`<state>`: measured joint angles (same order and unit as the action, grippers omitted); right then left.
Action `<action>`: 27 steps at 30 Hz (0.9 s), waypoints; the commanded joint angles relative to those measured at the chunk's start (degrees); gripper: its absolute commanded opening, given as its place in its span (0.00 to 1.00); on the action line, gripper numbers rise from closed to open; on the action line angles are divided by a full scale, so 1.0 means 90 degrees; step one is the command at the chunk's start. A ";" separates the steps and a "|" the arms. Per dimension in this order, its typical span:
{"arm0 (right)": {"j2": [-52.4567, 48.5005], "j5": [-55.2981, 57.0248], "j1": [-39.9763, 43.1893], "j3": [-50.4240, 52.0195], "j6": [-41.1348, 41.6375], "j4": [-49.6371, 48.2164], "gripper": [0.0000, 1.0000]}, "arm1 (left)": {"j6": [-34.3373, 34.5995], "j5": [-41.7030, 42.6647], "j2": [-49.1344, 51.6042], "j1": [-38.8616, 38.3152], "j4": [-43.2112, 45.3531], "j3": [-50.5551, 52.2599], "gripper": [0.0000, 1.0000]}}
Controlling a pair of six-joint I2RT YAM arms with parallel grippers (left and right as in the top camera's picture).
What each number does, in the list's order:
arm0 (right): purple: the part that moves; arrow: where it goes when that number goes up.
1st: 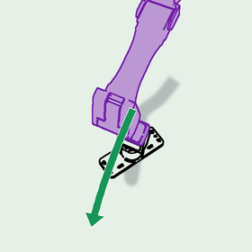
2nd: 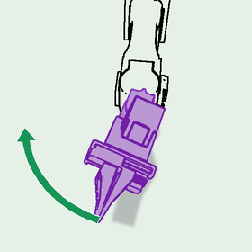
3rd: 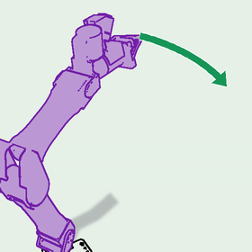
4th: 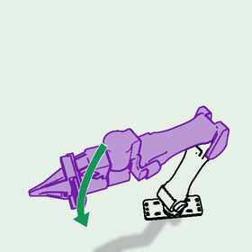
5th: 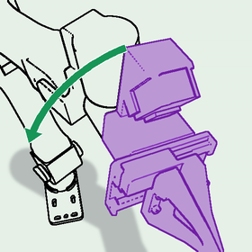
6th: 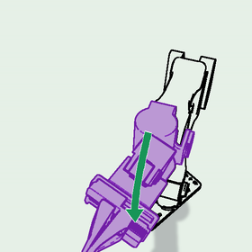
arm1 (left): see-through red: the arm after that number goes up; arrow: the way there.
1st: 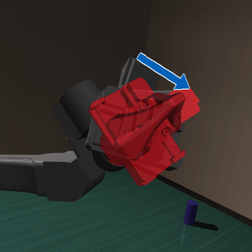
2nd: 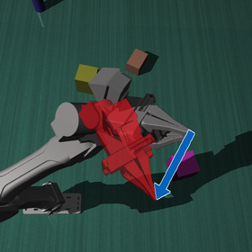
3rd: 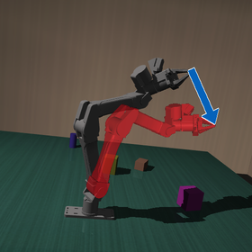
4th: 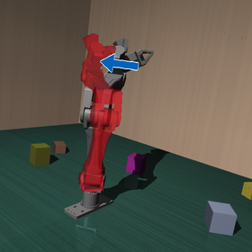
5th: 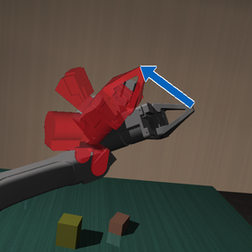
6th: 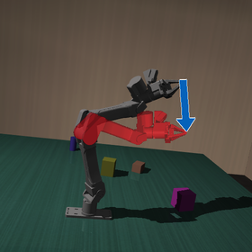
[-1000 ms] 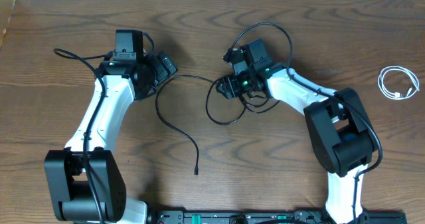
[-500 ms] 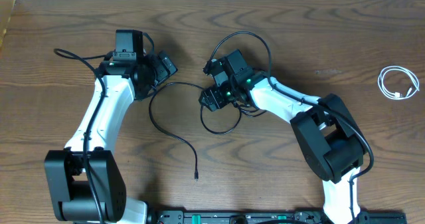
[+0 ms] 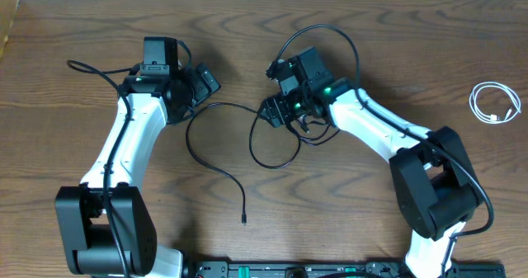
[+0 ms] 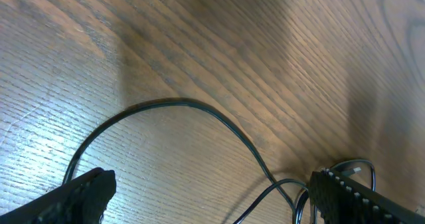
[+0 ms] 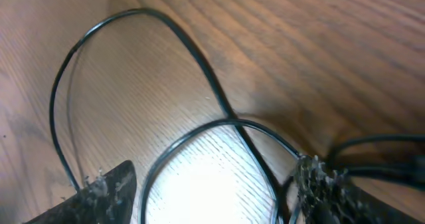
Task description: Untangle cables
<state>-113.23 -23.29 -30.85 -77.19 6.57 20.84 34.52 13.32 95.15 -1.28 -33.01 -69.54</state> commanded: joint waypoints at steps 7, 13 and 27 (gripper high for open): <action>-0.0039 0.0831 -0.0114 0.0010 0.0794 0.0561 0.09 | -0.0039 -0.0085 0.0034 0.0022 -0.0017 0.0095 0.98; -0.0041 0.1460 -0.0194 0.0134 0.1175 0.0464 0.05 | -0.0039 -0.0085 0.0034 0.0022 -0.0017 0.0095 0.98; -0.0146 0.2815 -0.0709 0.0172 0.1462 0.0447 0.21 | -0.0039 -0.0085 0.0034 0.0022 -0.0017 0.0095 0.98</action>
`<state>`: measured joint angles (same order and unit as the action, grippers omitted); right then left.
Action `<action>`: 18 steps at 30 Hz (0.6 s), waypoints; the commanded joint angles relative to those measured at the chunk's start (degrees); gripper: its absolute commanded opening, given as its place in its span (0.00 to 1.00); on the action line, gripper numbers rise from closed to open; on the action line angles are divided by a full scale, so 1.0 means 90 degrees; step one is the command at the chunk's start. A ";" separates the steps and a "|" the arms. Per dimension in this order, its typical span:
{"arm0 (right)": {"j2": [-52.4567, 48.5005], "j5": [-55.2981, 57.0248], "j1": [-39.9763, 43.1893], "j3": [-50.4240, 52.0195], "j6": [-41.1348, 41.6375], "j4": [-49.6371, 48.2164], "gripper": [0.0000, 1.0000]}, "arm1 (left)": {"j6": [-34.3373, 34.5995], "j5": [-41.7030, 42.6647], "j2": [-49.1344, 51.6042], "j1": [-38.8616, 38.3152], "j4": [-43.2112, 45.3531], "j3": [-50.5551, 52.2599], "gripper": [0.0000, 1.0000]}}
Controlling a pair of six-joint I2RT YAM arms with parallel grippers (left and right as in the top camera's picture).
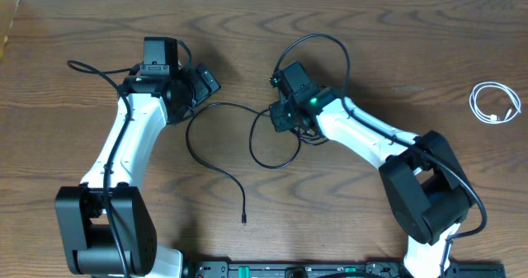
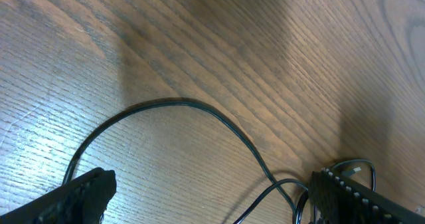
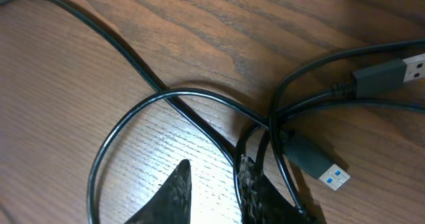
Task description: Untangle cables
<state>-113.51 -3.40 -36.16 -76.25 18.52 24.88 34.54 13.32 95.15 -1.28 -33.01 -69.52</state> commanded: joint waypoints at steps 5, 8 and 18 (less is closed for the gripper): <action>-0.0335 0.0789 -0.0165 0.0068 0.0245 -0.0075 0.21 | -0.0041 -0.0085 0.0034 0.0022 -0.0017 0.0092 0.98; -0.0515 0.0792 -0.0165 0.0068 0.0304 -0.0138 0.21 | -0.0041 -0.0085 0.0034 0.0022 -0.0017 0.0092 0.98; -0.0580 0.0794 -0.0153 0.0068 0.0369 -0.0175 0.12 | -0.0041 -0.0085 0.0034 0.0022 -0.0017 0.0092 0.98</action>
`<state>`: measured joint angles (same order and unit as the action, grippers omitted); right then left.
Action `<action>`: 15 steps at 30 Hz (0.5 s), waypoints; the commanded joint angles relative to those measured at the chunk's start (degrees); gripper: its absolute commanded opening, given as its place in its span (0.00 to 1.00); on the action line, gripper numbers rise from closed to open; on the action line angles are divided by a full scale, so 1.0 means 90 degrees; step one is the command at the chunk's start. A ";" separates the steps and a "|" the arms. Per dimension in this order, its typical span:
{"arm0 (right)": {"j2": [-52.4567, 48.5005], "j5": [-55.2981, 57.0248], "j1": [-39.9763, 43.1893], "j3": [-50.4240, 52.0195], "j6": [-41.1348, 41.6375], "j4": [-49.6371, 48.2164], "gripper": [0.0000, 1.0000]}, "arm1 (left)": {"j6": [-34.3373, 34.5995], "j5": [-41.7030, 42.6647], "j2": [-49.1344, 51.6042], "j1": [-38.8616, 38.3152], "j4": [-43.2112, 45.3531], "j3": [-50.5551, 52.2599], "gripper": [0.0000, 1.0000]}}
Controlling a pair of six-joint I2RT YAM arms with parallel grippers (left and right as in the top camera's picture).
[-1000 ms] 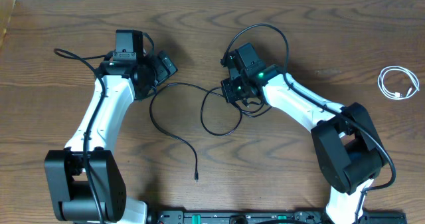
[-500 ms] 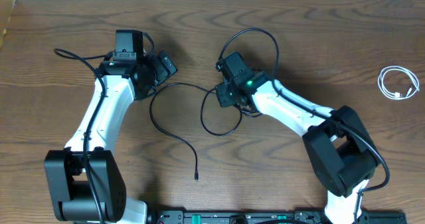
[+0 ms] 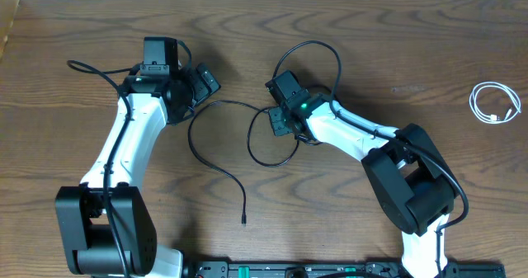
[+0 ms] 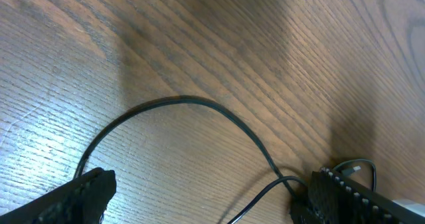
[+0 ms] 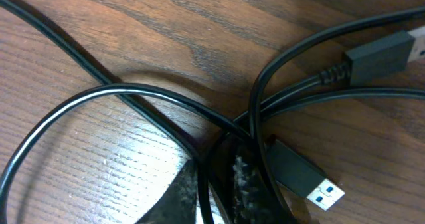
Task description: Untangle cables
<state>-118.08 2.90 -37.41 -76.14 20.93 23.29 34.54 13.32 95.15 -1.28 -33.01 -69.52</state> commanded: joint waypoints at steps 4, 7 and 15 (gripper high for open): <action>-0.0073 0.0092 0.0000 0.0056 0.0102 -0.0017 0.06 | -0.0041 -0.0085 0.0034 0.0022 -0.0017 0.0092 0.98; -0.0073 -0.0007 0.0073 0.0053 0.0102 -0.0019 0.09 | -0.0041 -0.0085 0.0034 0.0022 -0.0017 0.0092 0.98; -0.0073 -0.1246 0.0328 0.0053 0.0100 -0.0342 0.15 | -0.0041 -0.0085 0.0034 0.0022 -0.0017 0.0092 0.98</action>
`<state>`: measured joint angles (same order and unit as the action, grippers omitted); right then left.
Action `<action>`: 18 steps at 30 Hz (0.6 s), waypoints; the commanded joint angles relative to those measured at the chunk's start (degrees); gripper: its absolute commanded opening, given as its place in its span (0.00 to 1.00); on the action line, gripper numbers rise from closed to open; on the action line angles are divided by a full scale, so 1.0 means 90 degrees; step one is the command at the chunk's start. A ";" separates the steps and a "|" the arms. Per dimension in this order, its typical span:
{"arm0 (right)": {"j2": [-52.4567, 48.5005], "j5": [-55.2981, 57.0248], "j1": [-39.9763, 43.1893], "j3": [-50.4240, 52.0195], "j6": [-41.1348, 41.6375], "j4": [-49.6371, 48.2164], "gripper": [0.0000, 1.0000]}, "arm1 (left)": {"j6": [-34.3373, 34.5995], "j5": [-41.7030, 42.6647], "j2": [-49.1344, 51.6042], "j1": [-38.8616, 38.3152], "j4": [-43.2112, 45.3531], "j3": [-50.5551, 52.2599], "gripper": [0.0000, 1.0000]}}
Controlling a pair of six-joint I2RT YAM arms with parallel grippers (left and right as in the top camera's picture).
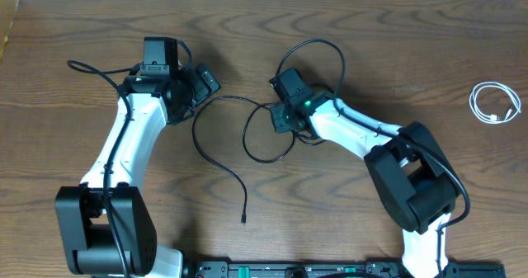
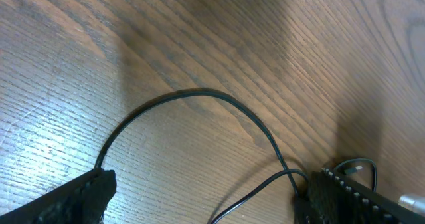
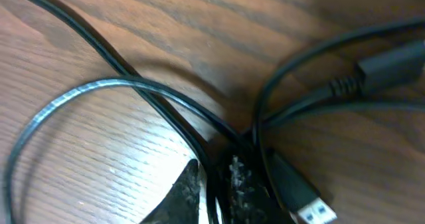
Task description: Untangle cables
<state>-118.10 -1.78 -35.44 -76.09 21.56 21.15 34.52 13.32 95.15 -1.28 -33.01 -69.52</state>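
Black cables (image 1: 245, 138) lie tangled mid-table, with a loop by my right gripper (image 1: 279, 120) and a long tail ending at a small plug (image 1: 244, 219). In the right wrist view my right gripper (image 3: 216, 177) is shut on a black strand at the knot, next to a USB plug (image 3: 302, 197). My left gripper (image 1: 206, 82) hovers open to the left of the tangle. In the left wrist view its fingers (image 2: 73, 197) stand wide apart over an arc of cable (image 2: 192, 94), touching nothing.
A coiled white cable (image 1: 495, 102) lies apart at the far right of the wooden table (image 1: 396, 30). A second USB plug (image 3: 392, 61) sits at the knot's right. A thin black lead (image 1: 87, 67) runs from the left arm.
My right gripper, still shut on the strand, has shifted slightly up and right. The loop and the arc near the left gripper moved right with it. The left arm has not moved.
My right gripper stood open over the tangle. Then it was lower with its fingers nearly together around a strand. Then it was shut on that strand at the knot, and now the cable has been drawn a little rightward. The left gripper stayed open throughout.
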 commanded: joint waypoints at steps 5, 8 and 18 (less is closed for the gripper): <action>-0.0070 -0.0799 0.0226 0.0049 0.0177 -0.0284 0.14 | -0.0039 -0.0085 0.0034 0.0022 -0.0017 0.0092 0.98; -0.0070 -0.0746 0.0238 0.0051 0.0274 -0.0282 0.15 | -0.0039 -0.0085 0.0034 0.0022 -0.0017 0.0092 0.98; -0.0277 0.0007 0.0000 0.0051 0.0372 -0.0238 0.15 | -0.0039 -0.0085 0.0034 0.0022 -0.0017 0.0092 0.98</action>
<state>-118.58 -5.37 -34.39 -76.09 23.59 18.81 34.52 13.32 95.15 -1.28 -33.01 -69.52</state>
